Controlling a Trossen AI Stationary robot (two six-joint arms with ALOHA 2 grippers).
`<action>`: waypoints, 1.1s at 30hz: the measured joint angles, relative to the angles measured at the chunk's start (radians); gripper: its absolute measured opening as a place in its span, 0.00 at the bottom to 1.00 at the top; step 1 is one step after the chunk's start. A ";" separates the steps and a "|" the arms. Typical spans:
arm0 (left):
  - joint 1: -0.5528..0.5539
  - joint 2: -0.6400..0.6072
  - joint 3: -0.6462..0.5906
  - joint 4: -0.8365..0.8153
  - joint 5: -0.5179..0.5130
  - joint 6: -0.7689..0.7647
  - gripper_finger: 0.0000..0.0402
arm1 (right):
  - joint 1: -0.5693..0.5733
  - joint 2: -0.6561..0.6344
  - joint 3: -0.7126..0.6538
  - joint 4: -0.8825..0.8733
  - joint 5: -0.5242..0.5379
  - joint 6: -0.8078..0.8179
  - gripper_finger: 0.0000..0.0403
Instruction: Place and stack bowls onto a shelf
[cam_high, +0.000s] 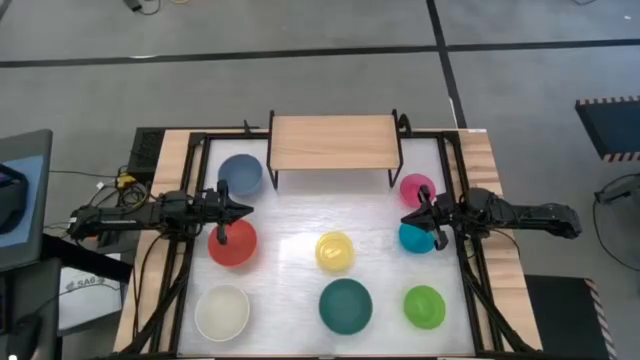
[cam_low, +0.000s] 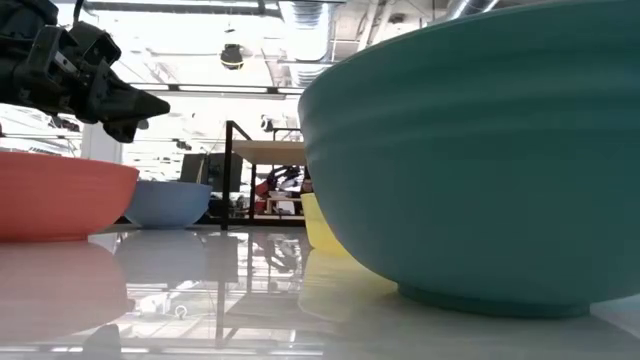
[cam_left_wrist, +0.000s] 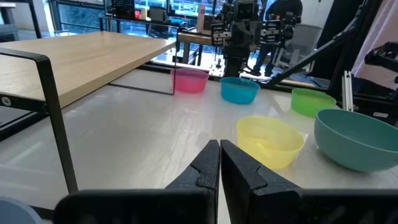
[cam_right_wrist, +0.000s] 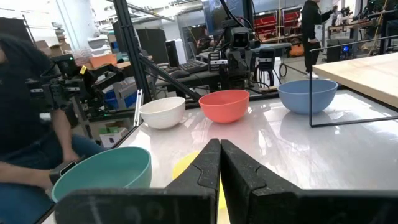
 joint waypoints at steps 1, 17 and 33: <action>0.000 0.000 0.000 0.000 0.000 0.000 0.00 | 0.000 0.000 0.000 0.000 0.000 0.000 0.10; 0.000 0.000 0.000 0.000 0.000 0.000 0.00 | -0.012 -0.002 0.003 -0.002 0.042 0.005 0.10; 0.010 0.000 0.000 0.051 -0.350 -0.246 0.00 | -0.031 0.012 0.006 0.664 0.735 0.559 0.10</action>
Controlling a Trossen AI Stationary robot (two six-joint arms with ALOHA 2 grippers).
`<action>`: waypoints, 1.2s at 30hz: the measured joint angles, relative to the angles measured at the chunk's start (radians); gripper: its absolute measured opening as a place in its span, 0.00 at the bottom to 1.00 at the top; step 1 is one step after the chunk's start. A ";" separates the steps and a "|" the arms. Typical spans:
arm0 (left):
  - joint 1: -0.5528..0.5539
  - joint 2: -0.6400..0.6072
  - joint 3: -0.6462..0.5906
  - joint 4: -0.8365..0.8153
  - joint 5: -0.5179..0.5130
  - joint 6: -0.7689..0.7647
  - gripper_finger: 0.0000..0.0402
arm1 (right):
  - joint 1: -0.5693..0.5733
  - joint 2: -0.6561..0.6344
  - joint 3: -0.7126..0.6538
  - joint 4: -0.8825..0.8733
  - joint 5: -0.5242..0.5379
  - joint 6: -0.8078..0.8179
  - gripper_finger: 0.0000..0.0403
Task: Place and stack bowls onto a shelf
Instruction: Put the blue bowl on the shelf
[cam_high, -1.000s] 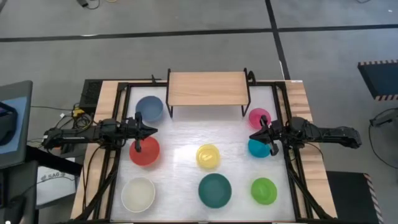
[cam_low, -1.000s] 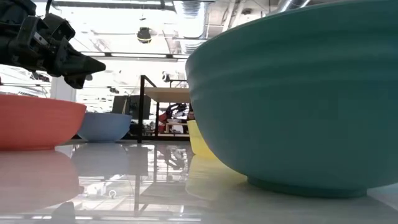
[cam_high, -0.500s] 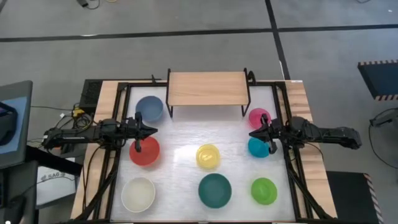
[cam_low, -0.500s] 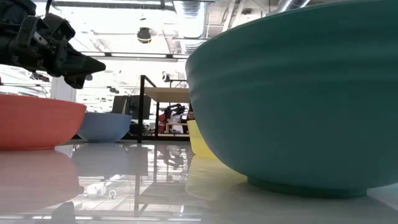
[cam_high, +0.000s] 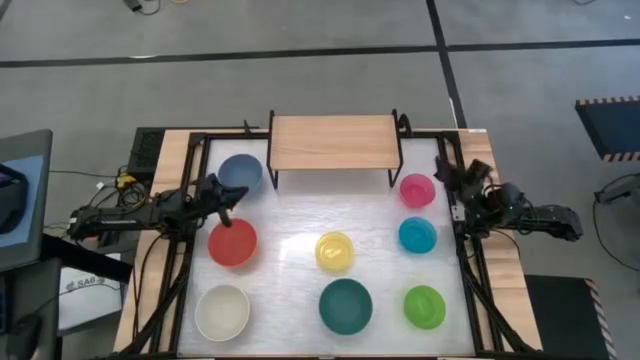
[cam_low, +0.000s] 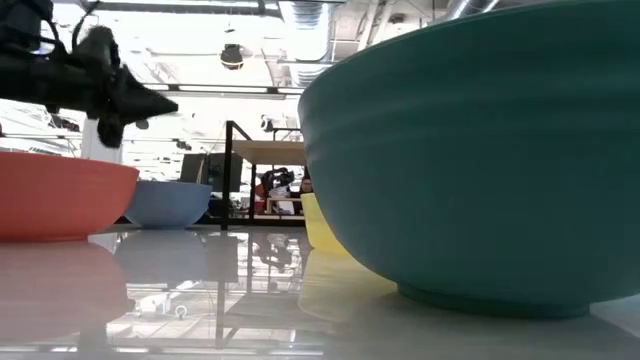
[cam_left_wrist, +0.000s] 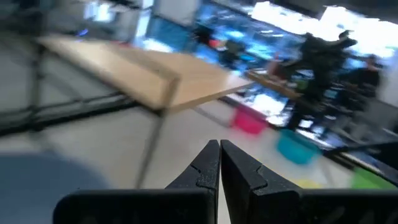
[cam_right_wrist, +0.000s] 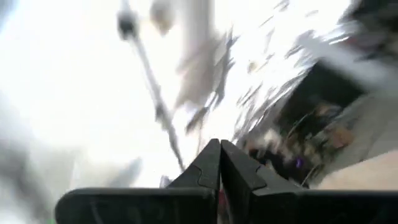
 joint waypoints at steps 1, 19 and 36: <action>0.000 0.001 0.000 -0.014 -0.016 -0.027 0.00 | -0.007 0.000 0.000 -0.002 0.057 -0.014 0.10; 0.003 0.046 0.000 0.012 -0.276 -0.750 0.00 | -0.148 0.286 0.241 -0.844 -0.053 -0.001 0.12; 0.074 0.400 0.521 -0.497 -0.425 -0.552 0.12 | -0.369 0.436 0.352 -0.843 -0.216 -0.168 0.41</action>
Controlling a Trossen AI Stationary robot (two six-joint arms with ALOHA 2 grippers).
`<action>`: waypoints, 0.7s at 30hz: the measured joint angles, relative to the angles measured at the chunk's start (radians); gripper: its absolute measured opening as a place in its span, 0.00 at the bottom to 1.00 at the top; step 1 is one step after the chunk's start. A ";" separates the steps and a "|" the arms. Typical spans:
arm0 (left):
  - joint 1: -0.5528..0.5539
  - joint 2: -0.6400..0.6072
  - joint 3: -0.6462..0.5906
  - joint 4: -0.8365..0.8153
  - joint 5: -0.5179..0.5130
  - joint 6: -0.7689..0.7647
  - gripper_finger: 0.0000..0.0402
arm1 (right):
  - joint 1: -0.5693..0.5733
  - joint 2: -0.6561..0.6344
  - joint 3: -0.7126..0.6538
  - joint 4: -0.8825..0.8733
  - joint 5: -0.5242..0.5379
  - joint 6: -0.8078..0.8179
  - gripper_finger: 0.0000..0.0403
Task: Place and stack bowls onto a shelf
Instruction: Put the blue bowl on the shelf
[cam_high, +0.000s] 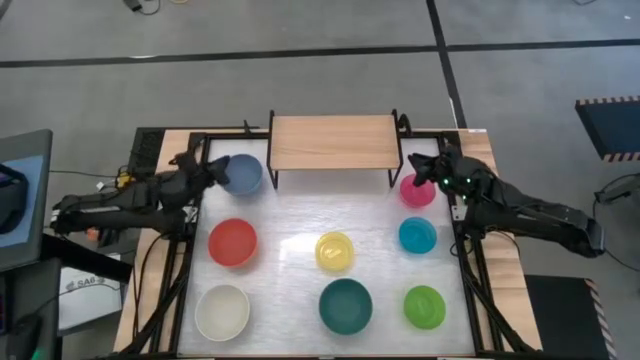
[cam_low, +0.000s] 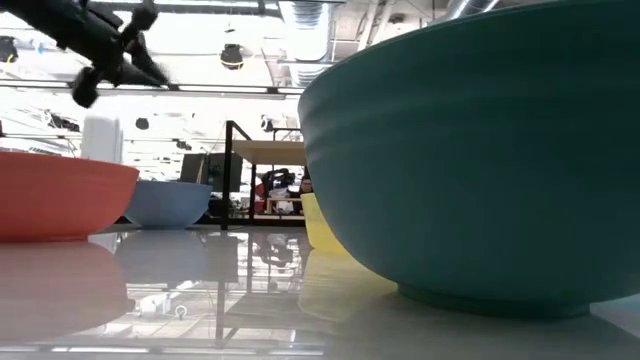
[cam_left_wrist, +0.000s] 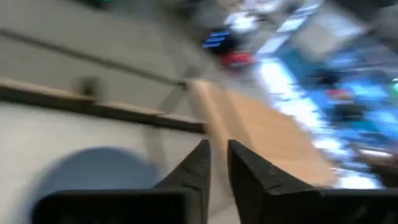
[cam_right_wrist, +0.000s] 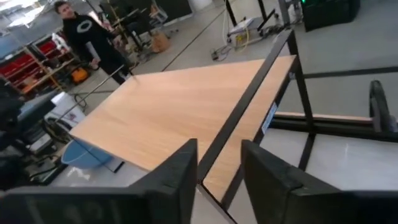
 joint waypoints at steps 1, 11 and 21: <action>0.029 0.039 0.041 -0.096 0.003 -0.047 0.15 | -0.010 0.014 0.007 0.001 -0.023 0.000 0.44; 0.476 0.387 0.193 -0.413 0.359 -0.026 0.48 | -0.026 0.147 0.034 -0.002 -0.083 0.100 0.58; 0.750 0.603 0.194 -0.409 0.596 0.158 0.47 | -0.025 0.159 0.034 -0.001 -0.084 0.159 0.56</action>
